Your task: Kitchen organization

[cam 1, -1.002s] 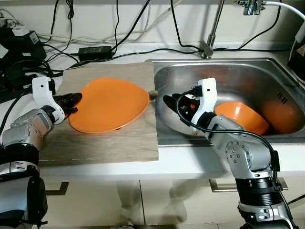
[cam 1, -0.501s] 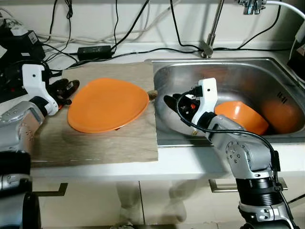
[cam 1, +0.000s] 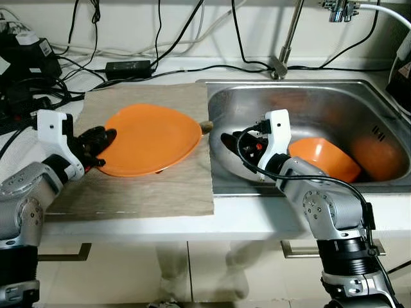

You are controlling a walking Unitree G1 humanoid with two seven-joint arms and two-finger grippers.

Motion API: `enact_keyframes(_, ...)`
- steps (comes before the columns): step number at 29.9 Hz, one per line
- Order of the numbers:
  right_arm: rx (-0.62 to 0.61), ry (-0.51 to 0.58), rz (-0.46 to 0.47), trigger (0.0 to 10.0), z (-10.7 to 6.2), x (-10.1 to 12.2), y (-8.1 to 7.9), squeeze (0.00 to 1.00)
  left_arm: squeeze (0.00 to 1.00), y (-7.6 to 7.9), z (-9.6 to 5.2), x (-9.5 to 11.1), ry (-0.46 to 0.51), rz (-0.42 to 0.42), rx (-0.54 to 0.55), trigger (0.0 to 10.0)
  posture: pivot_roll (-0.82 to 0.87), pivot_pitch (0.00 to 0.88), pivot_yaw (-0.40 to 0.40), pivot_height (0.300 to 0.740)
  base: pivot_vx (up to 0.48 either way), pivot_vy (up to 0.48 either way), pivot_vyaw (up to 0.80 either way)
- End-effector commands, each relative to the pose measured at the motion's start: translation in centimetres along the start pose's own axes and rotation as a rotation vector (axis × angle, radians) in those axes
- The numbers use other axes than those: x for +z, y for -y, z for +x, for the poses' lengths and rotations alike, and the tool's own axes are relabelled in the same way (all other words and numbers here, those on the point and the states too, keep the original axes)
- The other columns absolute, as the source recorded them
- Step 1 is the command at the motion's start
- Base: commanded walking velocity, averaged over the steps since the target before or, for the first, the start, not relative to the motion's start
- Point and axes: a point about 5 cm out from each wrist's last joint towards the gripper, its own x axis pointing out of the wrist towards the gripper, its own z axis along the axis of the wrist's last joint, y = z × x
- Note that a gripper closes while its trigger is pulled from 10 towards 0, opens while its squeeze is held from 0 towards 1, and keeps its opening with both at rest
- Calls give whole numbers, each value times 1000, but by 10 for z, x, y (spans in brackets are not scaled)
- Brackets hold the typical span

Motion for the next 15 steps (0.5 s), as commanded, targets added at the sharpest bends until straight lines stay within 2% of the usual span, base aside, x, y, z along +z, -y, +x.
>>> enact_keyframes(1, 1, -4, -11, 10000, 2, 0, 0, 0, 0, -1, 2, -6, -26, 1, 21, 3059, 4, 0, 11, 740, 0, 0, 0)
enact_keyframes(2, -2, 0, -10, 10000, 2, 0, 0, 0, 0, -2, 3, -8, -34, -2, 29, 8745, 3, 0, 12, 740, 0, 0, 0)
enact_keyframes(3, -5, 3, -8, 10000, 3, 0, 0, 0, 0, -3, 5, -11, -40, -3, 43, 10000, -1, 0, 12, 740, 0, 0, 0)
enact_keyframes(10, -10, 19, -7, 10000, 2, 1, -3, 0, 0, -6, 11, -20, -61, -7, 76, 10000, -17, 0, 17, 740, 0, 0, 0)
enact_keyframes(15, -13, 20, -6, 10000, 0, 1, -2, 0, 0, -15, 9, -28, -93, -2, 106, 10000, -23, 3, 20, 740, 0, 0, 0)
